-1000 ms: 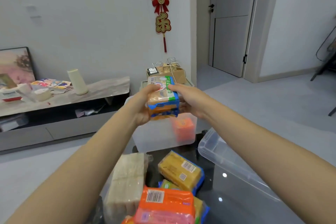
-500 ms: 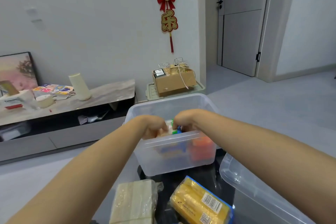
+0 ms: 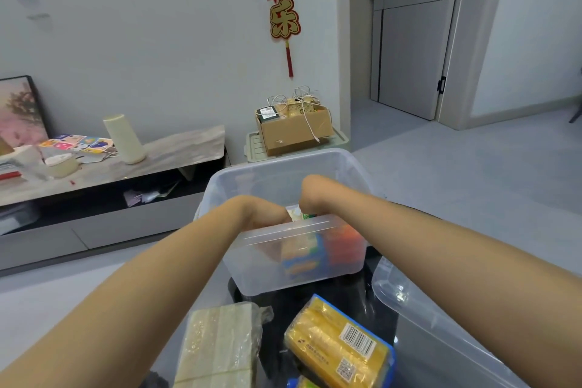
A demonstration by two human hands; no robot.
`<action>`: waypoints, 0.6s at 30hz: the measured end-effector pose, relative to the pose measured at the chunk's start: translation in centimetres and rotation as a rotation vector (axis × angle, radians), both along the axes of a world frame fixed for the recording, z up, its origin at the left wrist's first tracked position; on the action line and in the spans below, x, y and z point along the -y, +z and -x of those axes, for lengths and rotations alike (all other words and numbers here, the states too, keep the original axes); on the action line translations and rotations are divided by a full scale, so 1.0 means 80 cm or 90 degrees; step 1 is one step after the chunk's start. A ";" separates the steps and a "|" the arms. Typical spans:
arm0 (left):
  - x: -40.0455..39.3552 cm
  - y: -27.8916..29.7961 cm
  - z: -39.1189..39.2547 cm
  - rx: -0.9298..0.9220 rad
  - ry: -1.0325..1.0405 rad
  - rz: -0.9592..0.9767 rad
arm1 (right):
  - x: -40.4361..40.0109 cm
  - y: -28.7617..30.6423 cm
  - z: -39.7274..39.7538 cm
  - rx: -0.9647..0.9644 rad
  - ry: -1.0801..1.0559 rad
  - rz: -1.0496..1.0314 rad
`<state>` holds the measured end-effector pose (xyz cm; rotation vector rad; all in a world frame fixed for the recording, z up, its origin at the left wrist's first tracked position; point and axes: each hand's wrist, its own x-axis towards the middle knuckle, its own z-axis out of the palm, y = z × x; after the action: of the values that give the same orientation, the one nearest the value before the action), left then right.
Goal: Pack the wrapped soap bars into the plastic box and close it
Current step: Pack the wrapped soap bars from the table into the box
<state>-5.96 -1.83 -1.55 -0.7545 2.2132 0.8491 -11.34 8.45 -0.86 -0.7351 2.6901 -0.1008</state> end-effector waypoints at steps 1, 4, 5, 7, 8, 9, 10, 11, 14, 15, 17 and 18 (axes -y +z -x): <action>-0.002 -0.001 -0.002 -0.007 -0.009 0.003 | -0.003 0.002 0.000 -0.005 -0.008 -0.007; -0.007 -0.004 -0.005 -0.070 -0.024 0.009 | -0.016 0.008 -0.006 -0.005 -0.005 0.028; -0.007 -0.002 -0.006 -0.110 -0.031 0.041 | -0.022 0.010 -0.009 -0.001 0.002 0.072; -0.010 0.010 -0.012 -0.219 -0.052 0.108 | -0.036 0.015 -0.018 -0.003 0.008 0.200; -0.013 0.018 -0.018 -0.290 -0.058 0.125 | -0.043 0.019 -0.027 -0.021 0.017 0.255; -0.016 0.024 -0.024 -0.368 -0.061 0.135 | -0.051 0.021 -0.037 -0.036 0.029 0.296; -0.022 0.031 -0.034 -0.445 -0.057 0.143 | -0.058 0.022 -0.048 -0.049 0.044 0.328; -0.030 0.038 -0.050 -0.516 -0.049 0.153 | -0.067 0.024 -0.063 -0.063 0.059 0.359; -0.054 0.045 -0.095 -0.650 -0.039 0.181 | -0.095 0.017 -0.095 -0.149 0.067 0.424; -0.063 0.044 -0.114 -0.674 -0.040 0.189 | -0.106 0.013 -0.108 -0.180 0.066 0.441; -0.078 0.039 -0.144 -0.677 -0.044 0.189 | -0.126 0.005 -0.132 -0.203 0.065 0.472; -0.085 0.034 -0.160 -0.657 -0.044 0.181 | -0.137 -0.001 -0.146 -0.197 0.064 0.479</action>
<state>6.87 5.01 1.15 -0.3649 3.2972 1.0390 0.36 19.39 -0.92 -1.1662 2.8772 -1.0965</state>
